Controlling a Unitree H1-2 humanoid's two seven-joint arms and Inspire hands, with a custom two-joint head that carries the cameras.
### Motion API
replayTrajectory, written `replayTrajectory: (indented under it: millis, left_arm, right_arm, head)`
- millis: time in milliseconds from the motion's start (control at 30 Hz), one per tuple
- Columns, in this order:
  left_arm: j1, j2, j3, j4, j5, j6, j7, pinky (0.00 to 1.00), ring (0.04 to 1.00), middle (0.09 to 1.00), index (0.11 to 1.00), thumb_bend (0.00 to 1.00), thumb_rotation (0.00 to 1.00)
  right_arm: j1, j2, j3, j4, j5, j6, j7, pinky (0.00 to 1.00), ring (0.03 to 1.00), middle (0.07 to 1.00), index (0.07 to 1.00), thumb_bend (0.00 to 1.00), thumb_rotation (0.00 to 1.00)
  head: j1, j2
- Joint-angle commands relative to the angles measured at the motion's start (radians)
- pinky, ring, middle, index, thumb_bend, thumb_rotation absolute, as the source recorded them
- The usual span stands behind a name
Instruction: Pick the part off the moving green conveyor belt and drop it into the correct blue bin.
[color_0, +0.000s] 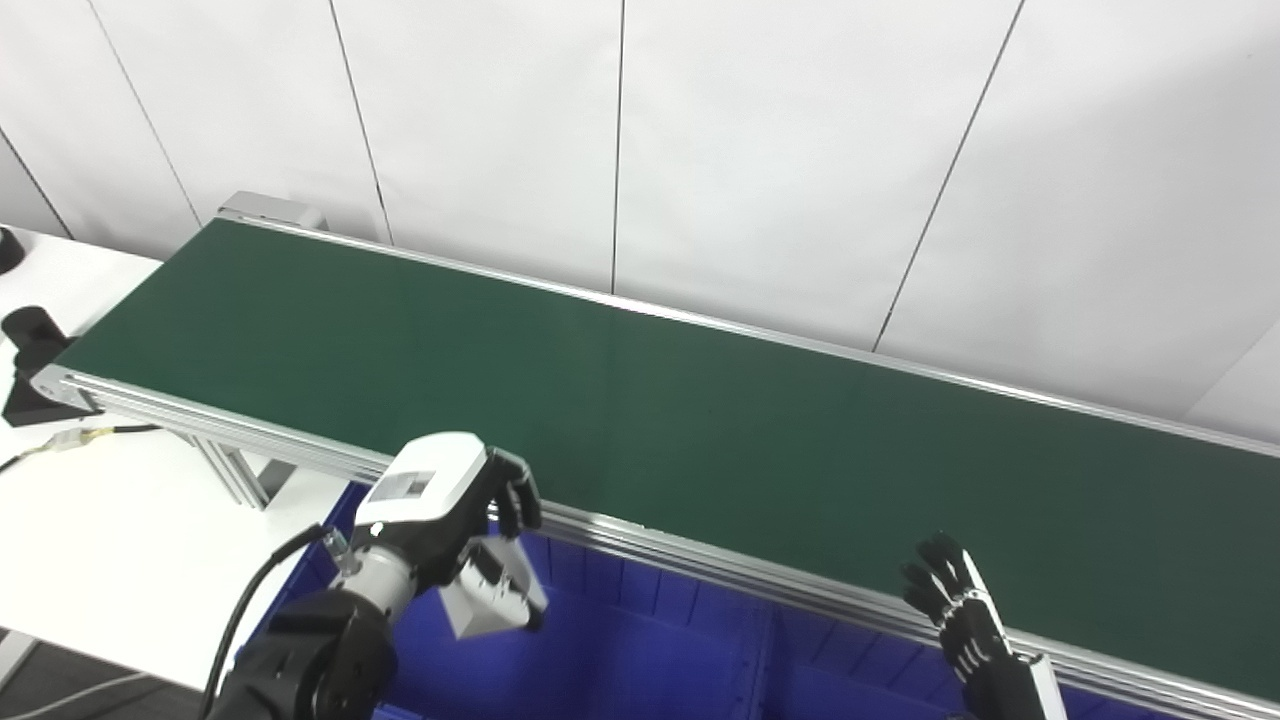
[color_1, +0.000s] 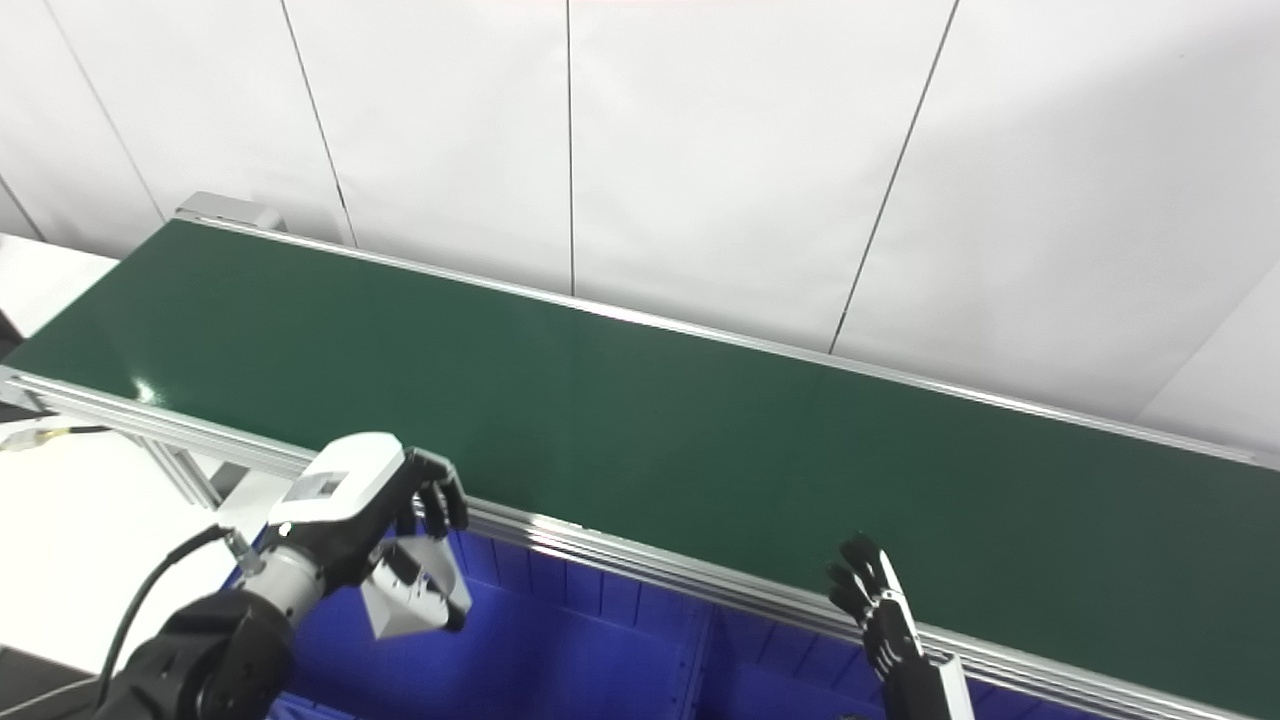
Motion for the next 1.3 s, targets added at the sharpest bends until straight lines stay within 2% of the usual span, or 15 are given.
replayTrajectory:
  millis: [0,67,100,167,233,300,433,633,700,800,967,1000,1033,1167,1267]
  left_arm:
    - [-0.004,0.005,0.004,0.014,0.032,-0.014,0.041,0.17,0.248,0.474,0.485,0.52,0.0]
    - [-0.004,0.006,0.0,0.044,0.042,-0.013,0.05,0.18,0.26,0.475,0.486,0.52,0.0]
    - [-0.004,0.004,0.0,0.065,0.044,-0.012,0.059,0.19,0.275,0.437,0.498,0.52,0.0]
    - [-0.007,0.002,-0.002,0.108,0.045,-0.016,0.084,0.2,0.284,0.468,0.489,0.52,0.0]
    - [-0.011,0.001,-0.004,0.16,0.036,-0.029,0.127,0.2,0.291,0.412,0.506,0.52,0.0]
    - [-0.016,0.002,-0.01,0.213,0.03,-0.04,0.17,0.21,0.301,0.401,0.507,0.52,0.0]
    - [-0.028,0.002,-0.019,0.283,0.007,-0.061,0.244,0.23,0.316,0.407,0.511,0.52,0.0]
    - [-0.049,0.0,-0.035,0.366,-0.015,-0.097,0.348,0.2,0.277,0.397,0.515,0.51,0.0]
    - [-0.055,-0.003,-0.042,0.376,-0.021,-0.105,0.373,0.19,0.269,0.458,0.491,0.52,0.0]
    - [-0.059,-0.006,-0.051,0.377,-0.026,-0.102,0.389,0.21,0.284,0.405,0.512,0.52,0.0]
    - [-0.062,-0.009,-0.062,0.374,-0.03,-0.087,0.385,0.23,0.302,0.403,0.522,0.51,0.0]
    - [-0.061,-0.011,-0.062,0.374,-0.034,-0.087,0.389,0.2,0.273,0.455,0.495,0.52,0.0]
    - [-0.061,-0.013,-0.061,0.374,-0.037,-0.087,0.39,0.2,0.27,0.459,0.493,0.52,0.0]
    - [-0.061,-0.017,-0.06,0.379,-0.041,-0.083,0.391,0.25,0.324,0.417,0.52,0.52,0.0]
    - [-0.061,-0.016,-0.059,0.387,-0.044,-0.081,0.395,0.23,0.31,0.409,0.519,0.52,0.0]
  right_arm:
    - [-0.009,0.007,-0.01,-0.023,0.006,-0.052,0.006,0.86,0.9,0.944,0.969,0.96,0.9]
    - [-0.008,0.008,-0.013,-0.025,0.003,-0.052,0.007,0.86,0.902,0.947,0.968,0.96,0.9]
    - [-0.008,0.008,-0.014,-0.026,0.001,-0.052,0.007,0.86,0.901,0.947,0.967,0.96,0.9]
    - [-0.008,0.009,-0.016,-0.028,0.003,-0.052,0.011,0.86,0.903,0.948,0.969,0.96,0.9]
    - [-0.008,0.01,-0.018,-0.028,0.005,-0.052,0.012,0.87,0.906,0.948,0.972,0.96,0.9]
    - [-0.009,0.01,-0.02,-0.027,0.0,-0.052,0.01,0.86,0.906,0.945,0.973,0.97,0.91]
    - [-0.014,0.01,-0.023,-0.03,-0.006,-0.052,0.008,0.86,0.906,0.946,0.976,0.98,0.91]
    - [-0.022,0.006,-0.031,-0.033,0.004,-0.052,0.014,0.87,0.91,0.953,0.99,0.97,0.91]
    - [-0.024,0.001,-0.038,-0.039,0.015,-0.052,0.02,0.87,0.908,0.952,0.991,0.96,0.91]
    - [-0.027,-0.003,-0.049,-0.043,0.029,-0.052,0.031,0.87,0.907,0.95,0.987,0.96,0.9]
    - [-0.031,-0.003,-0.063,-0.037,0.038,-0.052,0.053,0.87,0.907,0.955,0.989,0.98,0.91]
    - [-0.03,-0.001,-0.064,-0.038,0.037,-0.052,0.054,0.86,0.901,0.948,0.986,0.98,0.92]
    - [-0.029,0.002,-0.066,-0.038,0.036,-0.052,0.055,0.86,0.9,0.947,0.985,0.98,0.92]
    - [-0.026,0.007,-0.067,-0.038,0.037,-0.052,0.061,0.86,0.899,0.947,0.983,0.96,0.91]
    - [-0.023,0.011,-0.066,-0.038,0.027,-0.052,0.057,0.86,0.895,0.945,0.983,0.96,0.91]
  head:
    - [0.002,0.002]
    - [0.002,0.002]
    - [0.002,0.002]
    - [0.007,0.006]
    - [0.011,0.008]
    - [0.013,0.013]
    - [0.026,0.031]
    - [0.069,0.062]
    - [0.09,0.079]
    - [0.092,0.08]
    - [0.083,0.073]
    - [0.083,0.072]
    - [0.082,0.071]
    - [0.081,0.068]
    - [0.077,0.064]
